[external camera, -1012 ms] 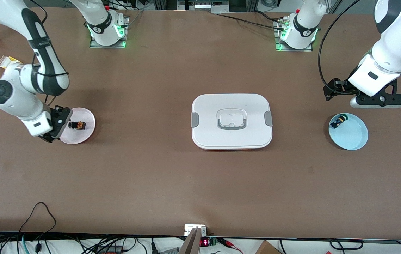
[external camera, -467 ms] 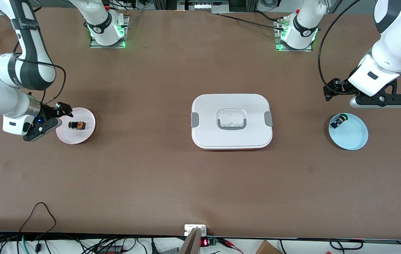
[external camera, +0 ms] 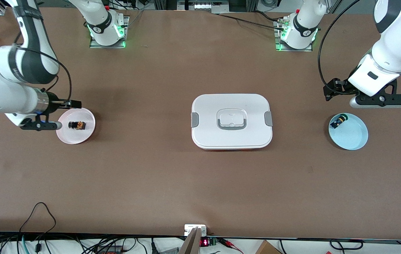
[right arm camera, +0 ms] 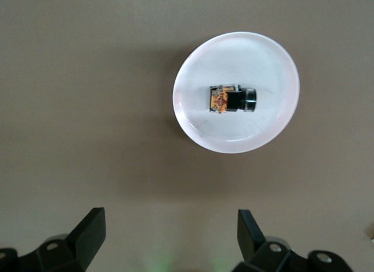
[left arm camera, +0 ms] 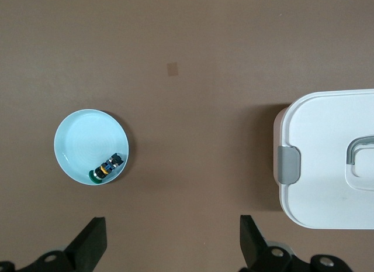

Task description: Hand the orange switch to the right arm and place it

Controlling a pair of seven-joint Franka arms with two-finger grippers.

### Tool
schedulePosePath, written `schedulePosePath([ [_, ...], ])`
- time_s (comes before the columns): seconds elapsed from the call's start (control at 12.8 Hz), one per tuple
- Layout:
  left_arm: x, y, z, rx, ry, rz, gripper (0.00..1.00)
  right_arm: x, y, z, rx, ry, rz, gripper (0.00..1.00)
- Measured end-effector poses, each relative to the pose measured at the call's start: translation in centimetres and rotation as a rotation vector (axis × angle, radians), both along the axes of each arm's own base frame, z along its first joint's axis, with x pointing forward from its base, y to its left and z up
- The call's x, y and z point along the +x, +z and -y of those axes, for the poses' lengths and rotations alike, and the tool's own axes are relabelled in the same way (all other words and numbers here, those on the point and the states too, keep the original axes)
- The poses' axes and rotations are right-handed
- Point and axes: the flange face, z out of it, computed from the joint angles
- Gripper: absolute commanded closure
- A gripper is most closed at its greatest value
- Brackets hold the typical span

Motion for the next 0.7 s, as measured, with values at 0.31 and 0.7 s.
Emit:
schedulePosePath([
  [0.31,0.0,0.0,0.0,0.0,0.0,0.0,0.0,2.0,8.5,3.1,-0.043,-0.027,0.132,0.0],
  [0.7,0.0,0.0,0.0,0.0,0.0,0.0,0.0,1.1,14.6,6.7,-0.065,-0.092,0.175,0.0],
])
